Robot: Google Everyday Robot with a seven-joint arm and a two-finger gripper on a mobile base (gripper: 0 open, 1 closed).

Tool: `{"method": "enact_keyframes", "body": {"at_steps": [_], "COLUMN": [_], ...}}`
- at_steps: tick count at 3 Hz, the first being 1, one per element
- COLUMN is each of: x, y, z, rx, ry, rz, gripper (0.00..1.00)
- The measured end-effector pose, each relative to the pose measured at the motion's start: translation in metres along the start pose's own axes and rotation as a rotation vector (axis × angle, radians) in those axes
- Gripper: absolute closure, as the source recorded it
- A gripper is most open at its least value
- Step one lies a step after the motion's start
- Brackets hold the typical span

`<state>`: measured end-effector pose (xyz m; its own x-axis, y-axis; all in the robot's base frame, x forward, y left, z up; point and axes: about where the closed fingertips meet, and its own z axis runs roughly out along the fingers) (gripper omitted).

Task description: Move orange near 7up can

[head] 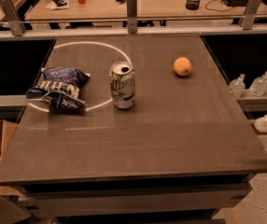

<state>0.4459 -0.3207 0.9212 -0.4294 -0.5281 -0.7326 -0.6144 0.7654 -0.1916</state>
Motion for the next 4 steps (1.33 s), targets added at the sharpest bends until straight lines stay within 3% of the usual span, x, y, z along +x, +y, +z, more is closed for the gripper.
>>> {"method": "enact_keyframes", "body": {"at_steps": [1, 2, 4], "x": [-0.005, -0.004, -0.007], "y": [-0.013, -0.013, -0.011], "z": [0.008, 0.016, 0.024], "rx": [-0.031, -0.077, -0.065], "ry": [-0.176, -0.228, -0.244], "rz": [-0.006, -0.027, -0.019], "gripper": [0.0, 0.0, 0.0]}}
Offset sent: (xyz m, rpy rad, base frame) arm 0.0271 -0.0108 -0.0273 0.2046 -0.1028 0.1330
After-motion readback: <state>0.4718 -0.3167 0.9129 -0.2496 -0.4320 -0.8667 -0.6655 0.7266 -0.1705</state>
